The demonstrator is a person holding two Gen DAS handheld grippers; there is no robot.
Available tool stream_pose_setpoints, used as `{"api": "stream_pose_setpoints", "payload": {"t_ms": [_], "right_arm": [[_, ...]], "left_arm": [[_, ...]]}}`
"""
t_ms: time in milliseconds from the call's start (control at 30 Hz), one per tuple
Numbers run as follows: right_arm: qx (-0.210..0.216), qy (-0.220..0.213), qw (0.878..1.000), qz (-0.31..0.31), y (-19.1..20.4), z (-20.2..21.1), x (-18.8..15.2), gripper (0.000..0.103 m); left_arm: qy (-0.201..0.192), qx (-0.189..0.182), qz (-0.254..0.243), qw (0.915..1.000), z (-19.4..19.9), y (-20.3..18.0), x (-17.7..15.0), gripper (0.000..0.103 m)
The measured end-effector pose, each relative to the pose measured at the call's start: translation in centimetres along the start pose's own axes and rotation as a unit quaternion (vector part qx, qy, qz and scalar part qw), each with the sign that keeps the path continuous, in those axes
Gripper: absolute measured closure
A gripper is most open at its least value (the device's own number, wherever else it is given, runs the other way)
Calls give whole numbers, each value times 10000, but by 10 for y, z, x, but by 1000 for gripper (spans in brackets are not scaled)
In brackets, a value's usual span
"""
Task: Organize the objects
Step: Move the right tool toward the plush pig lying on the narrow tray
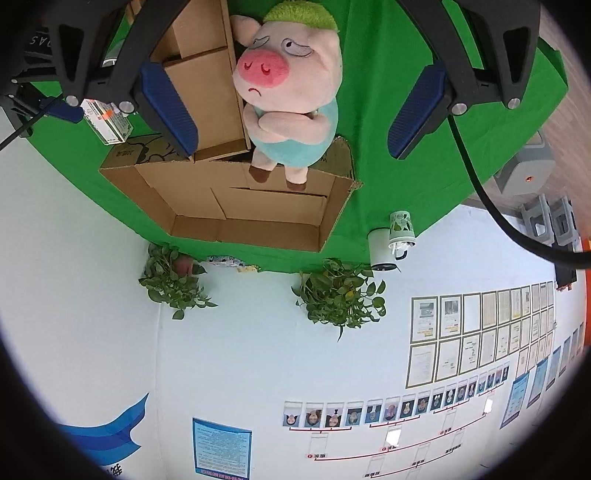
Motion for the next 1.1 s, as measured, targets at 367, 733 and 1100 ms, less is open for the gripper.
{"api": "stream_pose_setpoints", "payload": {"t_ms": [367,733,1100], "right_arm": [[-93,164,9998,-119,10,-21,0,25],[-193,-234,9989,355,19,4,9,51],[-92,116,9997,-203,-18,41,-24,9]], "left_arm": [[383,-77,-175,9991,-18,-4,-9,1],[341,162,-333,9987,-3,-7,-8,1],[367,168,-461,9981,31,-31,-23,1]]}}
Point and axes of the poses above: each gripper's, at about its wrist camera, not at the fingertips, and z roughly against the way its jaws point, y to its left, x to its top, the point moved 10 cm from there along -z, roughly the way its jaws point, and after that the axes turned 6 degrees about x, right-handed, at the moved point
